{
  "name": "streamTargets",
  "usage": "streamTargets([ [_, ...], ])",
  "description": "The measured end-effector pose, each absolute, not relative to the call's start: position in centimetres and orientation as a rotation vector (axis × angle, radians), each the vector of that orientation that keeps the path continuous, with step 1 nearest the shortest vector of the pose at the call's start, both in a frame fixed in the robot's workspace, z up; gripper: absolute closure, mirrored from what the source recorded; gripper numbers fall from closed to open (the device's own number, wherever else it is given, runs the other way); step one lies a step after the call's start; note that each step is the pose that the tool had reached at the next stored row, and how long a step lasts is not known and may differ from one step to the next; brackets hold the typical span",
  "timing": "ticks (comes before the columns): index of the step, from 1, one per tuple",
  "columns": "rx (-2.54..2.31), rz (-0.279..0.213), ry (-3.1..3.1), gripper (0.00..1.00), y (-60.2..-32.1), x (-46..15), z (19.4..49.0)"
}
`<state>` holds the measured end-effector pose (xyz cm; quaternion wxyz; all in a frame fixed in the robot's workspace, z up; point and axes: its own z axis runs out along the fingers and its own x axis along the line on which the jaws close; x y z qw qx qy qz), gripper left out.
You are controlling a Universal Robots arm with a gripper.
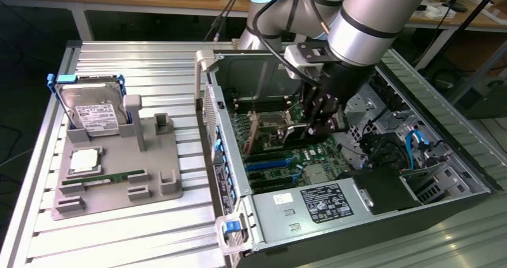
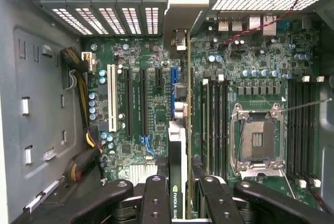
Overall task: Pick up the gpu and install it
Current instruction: 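Insert the gpu into the slot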
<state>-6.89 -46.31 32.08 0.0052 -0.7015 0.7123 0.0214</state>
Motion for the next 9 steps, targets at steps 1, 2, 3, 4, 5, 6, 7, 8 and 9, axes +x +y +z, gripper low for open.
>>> streamTargets([
  [1, -2.197, 0.067, 2.23, 0.73, -46.3, -7.0, 31.9],
  [2, -2.196, 0.068, 2.23, 0.73, -46.3, -7.2, 31.8],
  [3, -2.196, 0.068, 2.23, 0.73, -46.3, -7.4, 31.6],
  [4, -2.196, 0.068, 2.23, 0.73, -46.3, -7.5, 31.4],
  [5, -2.196, 0.068, 2.23, 0.73, -46.3, -7.6, 31.2],
  [6, -2.196, 0.068, 2.23, 0.73, -46.3, -7.6, 31.0],
  [7, -2.196, 0.068, 2.23, 0.73, -46.3, -7.6, 30.8],
  [8, -2.196, 0.068, 2.23, 0.73, -46.3, -7.7, 30.6],
  [9, -2.196, 0.068, 2.23, 0.73, -46.3, -7.7, 30.4],
])
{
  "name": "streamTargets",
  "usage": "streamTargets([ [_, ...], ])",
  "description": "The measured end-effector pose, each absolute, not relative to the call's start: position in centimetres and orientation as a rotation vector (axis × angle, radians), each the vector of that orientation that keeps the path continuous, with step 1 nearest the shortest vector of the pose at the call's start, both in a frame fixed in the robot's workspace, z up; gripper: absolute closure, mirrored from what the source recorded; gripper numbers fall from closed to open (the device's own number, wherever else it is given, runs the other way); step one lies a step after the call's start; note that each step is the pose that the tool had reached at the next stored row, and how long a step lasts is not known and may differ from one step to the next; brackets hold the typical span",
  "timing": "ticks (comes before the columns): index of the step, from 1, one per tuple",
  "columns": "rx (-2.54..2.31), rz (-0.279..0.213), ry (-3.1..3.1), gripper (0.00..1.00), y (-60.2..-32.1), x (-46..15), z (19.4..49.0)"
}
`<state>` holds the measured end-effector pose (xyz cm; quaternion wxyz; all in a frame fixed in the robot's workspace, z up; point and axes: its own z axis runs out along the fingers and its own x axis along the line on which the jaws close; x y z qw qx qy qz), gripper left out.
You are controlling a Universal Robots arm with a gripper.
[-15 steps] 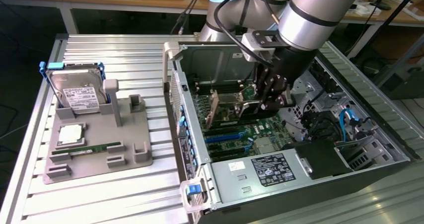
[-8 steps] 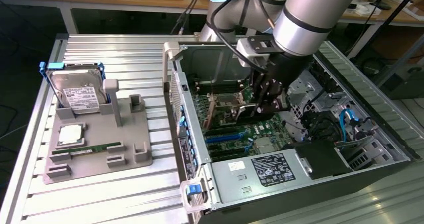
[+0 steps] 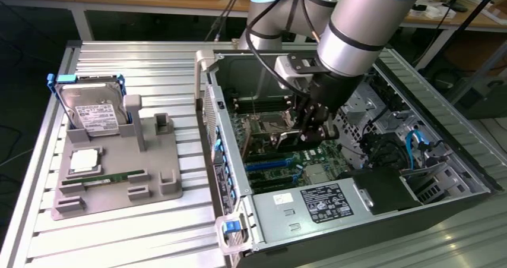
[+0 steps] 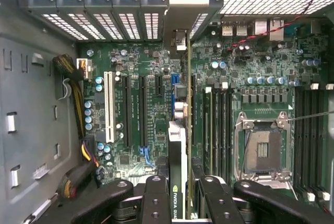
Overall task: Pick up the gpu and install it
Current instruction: 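Insert the gpu into the slot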
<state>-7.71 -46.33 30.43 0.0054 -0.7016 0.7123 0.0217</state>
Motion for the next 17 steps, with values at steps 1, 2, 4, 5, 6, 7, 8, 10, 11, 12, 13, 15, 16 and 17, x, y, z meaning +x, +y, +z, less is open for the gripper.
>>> streamTargets([
  [1, -2.196, 0.068, 2.23, 0.73, -46.3, -7.7, 30.3],
  [2, -2.196, 0.068, 2.23, 0.73, -46.3, -7.8, 30.1],
  [4, -2.196, 0.068, 2.23, 0.73, -46.3, -7.8, 29.7],
  [5, -2.196, 0.068, 2.23, 0.73, -46.3, -7.8, 29.5],
  [6, -2.196, 0.068, 2.23, 0.73, -46.4, -7.9, 29.3],
  [7, -2.196, 0.068, 2.23, 0.73, -46.4, -7.9, 29.2],
  [8, -2.196, 0.069, 2.23, 0.73, -46.4, -7.9, 29.0],
  [10, -2.196, 0.07, 2.229, 0.73, -46.4, -7.9, 28.9],
  [11, -2.195, 0.069, 2.229, 0.73, -46.4, -7.9, 28.9],
  [12, -2.194, 0.067, 2.227, 0.73, -46.4, -7.9, 28.9],
  [13, -2.193, 0.065, 2.226, 0.73, -46.3, -7.9, 28.8],
  [15, -2.192, 0.062, 2.225, 0.73, -46.4, -8.0, 28.7],
  [16, -2.192, 0.061, 2.225, 0.73, -46.4, -8.1, 28.6],
  [17, -2.191, 0.061, 2.225, 0.73, -46.4, -8.1, 28.5],
])
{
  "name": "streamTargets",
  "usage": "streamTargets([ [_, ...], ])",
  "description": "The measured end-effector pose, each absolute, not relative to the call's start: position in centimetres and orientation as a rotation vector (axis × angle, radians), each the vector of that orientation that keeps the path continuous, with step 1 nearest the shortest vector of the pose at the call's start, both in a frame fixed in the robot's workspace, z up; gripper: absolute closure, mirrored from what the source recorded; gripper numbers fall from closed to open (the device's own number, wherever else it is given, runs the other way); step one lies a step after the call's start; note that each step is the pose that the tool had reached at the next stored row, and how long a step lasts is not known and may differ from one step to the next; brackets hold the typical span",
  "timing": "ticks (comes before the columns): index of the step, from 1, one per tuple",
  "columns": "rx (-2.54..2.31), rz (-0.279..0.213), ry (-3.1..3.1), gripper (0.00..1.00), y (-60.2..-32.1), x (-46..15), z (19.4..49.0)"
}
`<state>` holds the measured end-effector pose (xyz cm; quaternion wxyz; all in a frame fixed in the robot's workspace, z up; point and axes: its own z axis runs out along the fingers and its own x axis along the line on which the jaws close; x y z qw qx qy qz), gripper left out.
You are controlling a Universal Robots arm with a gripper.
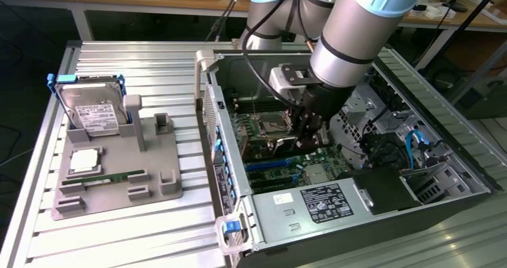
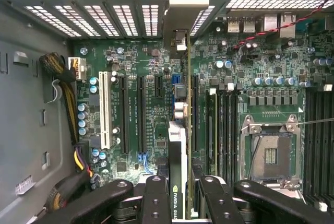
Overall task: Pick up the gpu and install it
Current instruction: 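Insert the gpu into the slot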
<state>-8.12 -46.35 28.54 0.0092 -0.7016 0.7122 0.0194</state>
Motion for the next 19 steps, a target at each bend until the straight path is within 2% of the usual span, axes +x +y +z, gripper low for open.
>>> streamTargets([
  [19, -2.191, 0.061, 2.225, 0.73, -46.36, -9.08, 28.12],
])
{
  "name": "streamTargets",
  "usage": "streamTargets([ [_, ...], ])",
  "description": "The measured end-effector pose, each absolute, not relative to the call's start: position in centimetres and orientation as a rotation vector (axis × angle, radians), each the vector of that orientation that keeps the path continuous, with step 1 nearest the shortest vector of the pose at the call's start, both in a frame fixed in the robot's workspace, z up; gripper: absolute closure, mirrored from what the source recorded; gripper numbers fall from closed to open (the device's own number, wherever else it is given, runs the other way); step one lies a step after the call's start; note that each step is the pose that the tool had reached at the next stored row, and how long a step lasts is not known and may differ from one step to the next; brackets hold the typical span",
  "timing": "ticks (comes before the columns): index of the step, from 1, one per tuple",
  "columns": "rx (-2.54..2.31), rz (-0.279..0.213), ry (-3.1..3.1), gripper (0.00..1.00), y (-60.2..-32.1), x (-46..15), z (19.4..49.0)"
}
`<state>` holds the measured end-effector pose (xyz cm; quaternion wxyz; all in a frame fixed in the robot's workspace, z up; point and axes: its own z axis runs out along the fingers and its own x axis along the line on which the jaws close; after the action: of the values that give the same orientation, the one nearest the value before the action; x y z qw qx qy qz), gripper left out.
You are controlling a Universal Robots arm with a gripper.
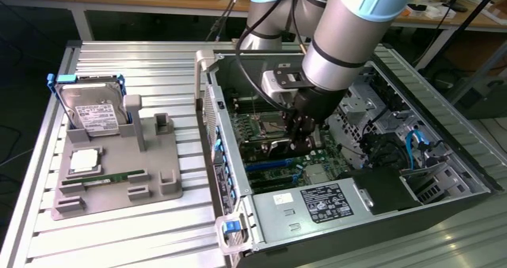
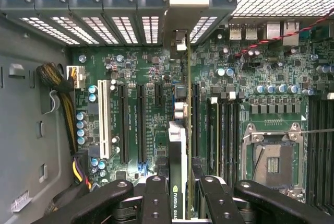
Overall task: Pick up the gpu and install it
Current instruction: 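Insert the gpu into the slot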
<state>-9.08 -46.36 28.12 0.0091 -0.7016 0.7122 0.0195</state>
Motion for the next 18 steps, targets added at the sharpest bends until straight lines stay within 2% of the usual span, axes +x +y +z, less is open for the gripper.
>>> streamTargets([
  [18, -2.191, 0.062, 2.224, 0.73, -46.35, -9.86, 27.78],
])
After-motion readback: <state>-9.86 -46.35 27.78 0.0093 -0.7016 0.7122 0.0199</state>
